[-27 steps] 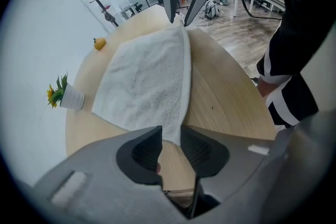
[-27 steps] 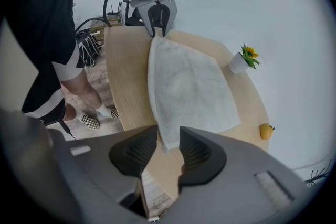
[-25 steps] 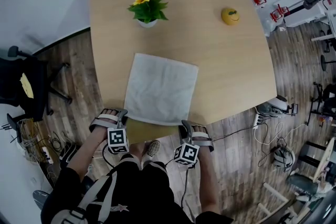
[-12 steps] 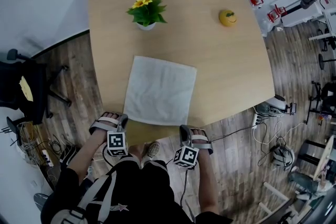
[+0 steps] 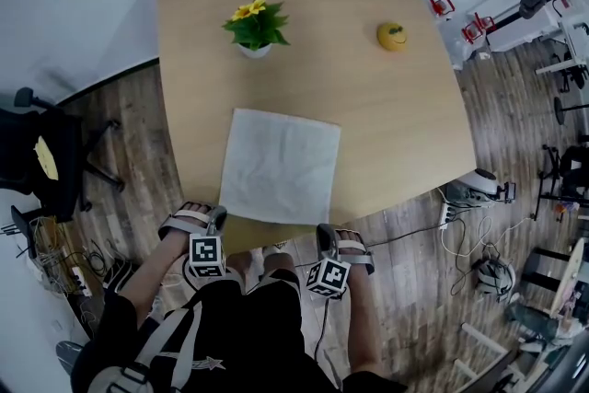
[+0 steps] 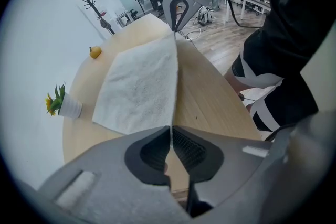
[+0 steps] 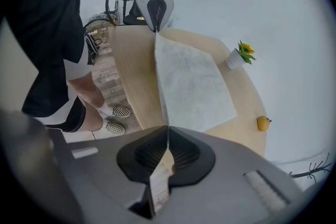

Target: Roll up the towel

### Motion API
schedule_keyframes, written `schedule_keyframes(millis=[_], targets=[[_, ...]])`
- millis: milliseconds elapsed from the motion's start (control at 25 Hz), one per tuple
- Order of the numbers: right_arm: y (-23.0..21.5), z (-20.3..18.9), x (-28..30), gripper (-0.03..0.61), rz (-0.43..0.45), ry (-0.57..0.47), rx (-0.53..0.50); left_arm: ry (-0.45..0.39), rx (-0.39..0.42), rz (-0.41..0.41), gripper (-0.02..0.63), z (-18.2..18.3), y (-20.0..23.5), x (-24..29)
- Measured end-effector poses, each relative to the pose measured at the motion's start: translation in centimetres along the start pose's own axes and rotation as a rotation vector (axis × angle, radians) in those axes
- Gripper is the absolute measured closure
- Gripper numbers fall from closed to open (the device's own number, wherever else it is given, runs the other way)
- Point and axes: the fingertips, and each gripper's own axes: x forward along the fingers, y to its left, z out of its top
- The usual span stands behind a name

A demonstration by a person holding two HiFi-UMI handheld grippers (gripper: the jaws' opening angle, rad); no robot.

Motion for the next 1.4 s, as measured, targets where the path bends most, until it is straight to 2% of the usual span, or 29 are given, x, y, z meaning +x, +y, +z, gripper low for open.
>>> schedule_keyframes(millis=[360, 560, 840, 1160, 1400], targets=[[-2.0, -0.2, 1.2, 0.551, 0.001, -0.019, 0.007, 0.037, -0.136, 0.025, 0.574, -0.1, 1.0, 0.7], [-2.5, -0.4, 2.3, 0.531, 0.006, -0.022, 0.013, 0.065, -0.182, 0.017, 0.537, -0.7, 1.4, 1.5], [-2.4, -0.8, 3.1, 0.510, 0.015, -0.013, 0.052, 0.078, -0.245, 0.054, 0.469, -1.1, 2.8, 2.0], [-2.5, -0.8, 3.3, 0.511, -0.006, -0.019, 0.070, 0.094, -0.270, 0.061, 0.460, -1.4, 3.1, 2.6], [-3.4, -0.7, 2.4, 0.486, -0.046, -0.023, 0.070, 0.088, -0.258, 0.109, 0.439, -1.3, 3.6, 1.3]])
